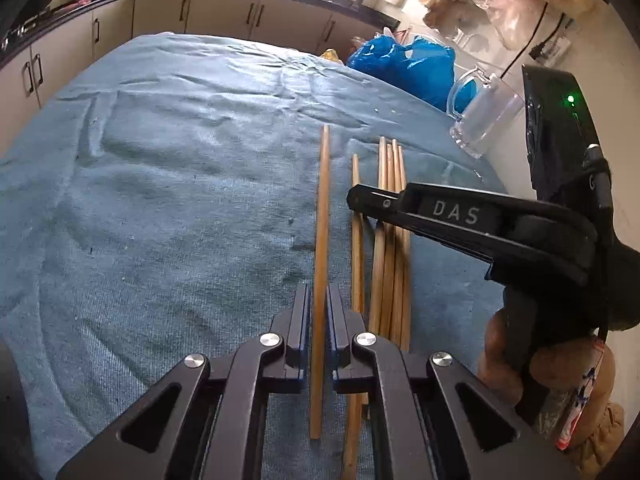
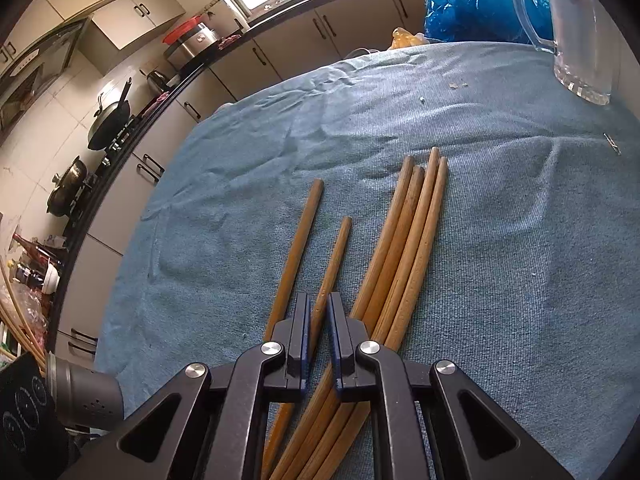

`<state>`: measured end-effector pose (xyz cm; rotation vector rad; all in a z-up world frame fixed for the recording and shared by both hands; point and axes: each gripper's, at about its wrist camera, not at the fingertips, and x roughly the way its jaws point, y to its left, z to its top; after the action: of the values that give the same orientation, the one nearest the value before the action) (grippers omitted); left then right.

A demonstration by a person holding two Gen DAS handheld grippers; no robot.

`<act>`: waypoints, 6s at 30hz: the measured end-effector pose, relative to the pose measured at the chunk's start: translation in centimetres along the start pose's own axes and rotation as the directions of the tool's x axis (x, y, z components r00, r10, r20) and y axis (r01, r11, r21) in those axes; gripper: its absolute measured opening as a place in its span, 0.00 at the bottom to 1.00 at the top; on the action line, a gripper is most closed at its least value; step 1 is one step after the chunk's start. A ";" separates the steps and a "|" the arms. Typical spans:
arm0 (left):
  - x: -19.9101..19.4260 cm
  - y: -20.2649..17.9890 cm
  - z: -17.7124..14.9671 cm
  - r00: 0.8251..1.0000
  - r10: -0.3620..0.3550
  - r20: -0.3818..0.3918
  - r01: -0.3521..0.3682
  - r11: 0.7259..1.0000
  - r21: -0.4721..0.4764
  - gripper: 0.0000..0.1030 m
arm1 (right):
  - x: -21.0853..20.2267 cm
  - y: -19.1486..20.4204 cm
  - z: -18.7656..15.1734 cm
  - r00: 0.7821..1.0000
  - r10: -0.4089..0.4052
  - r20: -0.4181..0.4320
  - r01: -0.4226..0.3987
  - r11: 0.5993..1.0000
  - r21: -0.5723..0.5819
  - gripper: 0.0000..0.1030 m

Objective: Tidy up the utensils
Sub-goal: 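Lift one chopstick in each tool off the towel, then carry both held chopsticks up over the black cup, then drop the left tool's chopstick into the black cup while the right tool releases its own, then move both open tools back over the remaining chopsticks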

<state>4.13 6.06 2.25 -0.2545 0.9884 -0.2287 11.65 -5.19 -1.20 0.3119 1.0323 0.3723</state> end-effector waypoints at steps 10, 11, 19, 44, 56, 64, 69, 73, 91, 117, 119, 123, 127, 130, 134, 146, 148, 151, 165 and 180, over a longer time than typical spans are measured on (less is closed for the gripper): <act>-3.1 1.8 -2.9 0.996 0.051 -0.067 -0.056 0.996 -0.074 0.06 | -0.2 2.0 -0.9 0.996 -0.075 -0.046 0.073 0.996 -0.054 0.08; -3.8 2.3 -3.6 0.996 0.051 -0.073 -0.057 0.995 -0.083 0.06 | -0.3 2.3 -1.2 0.996 -0.078 -0.052 0.075 0.996 -0.057 0.08; -10.3 5.2 -11.0 0.993 0.023 -0.112 -0.035 0.993 -0.109 0.06 | -1.9 4.7 -5.5 0.989 -0.116 -0.090 0.108 0.990 -0.086 0.08; -6.7 3.8 -5.5 0.976 0.180 -0.120 -0.181 0.983 0.003 0.09 | -7.9 7.1 -16.8 0.976 -0.162 -0.144 0.124 0.963 -0.240 0.10; -4.9 3.8 -3.2 0.974 0.165 -0.154 -0.166 0.986 0.006 0.11 | -6.7 8.5 -16.3 0.968 -0.217 -0.127 0.175 0.944 -0.278 0.11; -7.4 4.4 -4.5 0.990 0.105 -0.098 -0.107 0.994 -0.011 0.07 | -6.7 8.5 -16.2 0.970 -0.203 -0.132 0.163 0.950 -0.265 0.07; -12.9 3.9 -6.2 0.998 0.048 0.034 -0.048 0.999 -0.014 0.07 | -9.0 8.2 -16.2 0.996 -0.080 -0.041 0.070 0.977 -0.203 0.06; -16.7 3.7 -7.4 0.990 0.019 0.141 -0.017 1.000 -0.016 0.07 | -11.6 8.9 -16.7 0.998 -0.030 0.053 0.041 0.976 -0.215 0.06; -28.1 3.7 -9.7 0.885 0.013 0.465 -0.001 1.000 -0.027 0.07 | -21.0 13.4 -17.8 0.912 0.075 0.403 0.037 0.964 -0.264 0.06; -34.0 8.8 -0.7 0.496 0.276 0.823 -0.170 0.961 -0.220 0.07 | -21.2 24.0 -7.0 0.779 0.337 0.528 -0.159 0.922 -0.353 0.07; -33.3 9.5 -0.1 0.487 0.303 0.819 -0.183 0.952 -0.244 0.07 | -20.2 25.0 -6.2 0.772 0.355 0.527 -0.175 0.917 -0.360 0.07; -31.5 10.8 1.1 0.490 0.329 0.808 -0.198 0.944 -0.264 0.07 | -17.4 26.6 -4.4 0.763 0.388 0.517 -0.218 0.908 -0.358 0.07; -29.7 11.7 1.8 0.502 0.338 0.796 -0.217 0.940 -0.262 0.07 | -15.3 27.4 -3.4 0.753 0.389 0.530 -0.210 0.906 -0.367 0.07; -28.5 12.5 2.0 0.525 0.346 0.777 -0.226 0.937 -0.265 0.07 | -13.4 27.8 -3.2 0.761 0.390 0.518 -0.211 0.905 -0.370 0.07; -27.4 13.4 1.9 0.561 0.349 0.750 -0.221 0.937 -0.270 0.07 | -11.1 27.8 -3.4 0.790 0.366 0.491 -0.190 0.909 -0.372 0.07; -28.3 13.6 0.3 0.593 0.403 0.697 -0.254 0.915 -0.313 0.28 | -10.2 27.0 -5.0 0.834 0.331 0.442 -0.156 0.909 -0.386 0.28; -28.9 13.4 -0.3 0.583 0.418 0.697 -0.259 0.908 -0.328 0.36 | -10.7 26.7 -5.1 0.831 0.332 0.447 -0.157 0.910 -0.384 0.33; -30.1 12.8 -1.3 0.572 0.430 0.699 -0.271 0.903 -0.333 0.39 | -11.9 26.3 -5.4 0.826 0.326 0.459 -0.149 0.913 -0.379 0.34; -30.9 6.2 -6.8 0.651 0.320 0.688 -0.211 0.947 -0.242 0.55 | -17.7 11.2 -8.7 0.864 0.053 0.501 0.040 0.984 -0.174 0.44; -9.8 -4.5 -1.6 0.965 0.089 0.248 -0.114 0.990 0.086 0.55 | -14.3 -7.2 -9.7 0.921 -0.155 0.357 0.108 0.983 0.148 0.44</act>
<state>-2.77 4.62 10.50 -0.1359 0.7411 -0.1483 -2.30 -17.18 2.15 0.4057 0.7030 0.1186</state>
